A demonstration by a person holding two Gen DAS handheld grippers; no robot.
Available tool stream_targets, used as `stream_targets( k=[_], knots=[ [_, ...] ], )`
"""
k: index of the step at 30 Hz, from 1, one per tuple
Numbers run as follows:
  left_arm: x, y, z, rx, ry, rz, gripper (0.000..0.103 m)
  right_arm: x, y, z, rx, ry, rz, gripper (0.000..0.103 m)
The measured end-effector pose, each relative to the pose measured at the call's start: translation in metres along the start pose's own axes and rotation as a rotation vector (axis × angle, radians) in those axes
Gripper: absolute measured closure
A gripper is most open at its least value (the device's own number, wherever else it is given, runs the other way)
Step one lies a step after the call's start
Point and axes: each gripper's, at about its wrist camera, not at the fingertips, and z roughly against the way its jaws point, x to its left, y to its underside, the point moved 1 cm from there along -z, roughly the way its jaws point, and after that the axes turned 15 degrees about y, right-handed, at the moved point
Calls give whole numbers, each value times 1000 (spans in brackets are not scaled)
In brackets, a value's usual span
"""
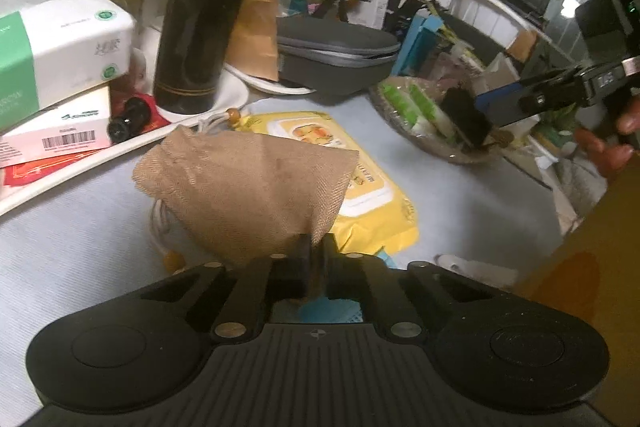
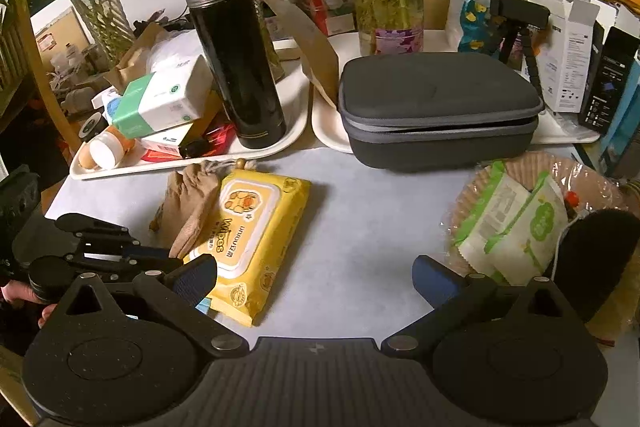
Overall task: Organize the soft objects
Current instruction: 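Grasp the brown drawstring pouch with the left tool and lift it, then grasp the yellow Wipes pack with the right tool while the left tool holds the pouch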
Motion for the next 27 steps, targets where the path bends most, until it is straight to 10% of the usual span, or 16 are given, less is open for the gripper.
stream_targets(
  k=[27],
  knots=[
    [-33,30,94,-137,-358,147,100,44,-14,-71,72,-241,143,0]
  ],
)
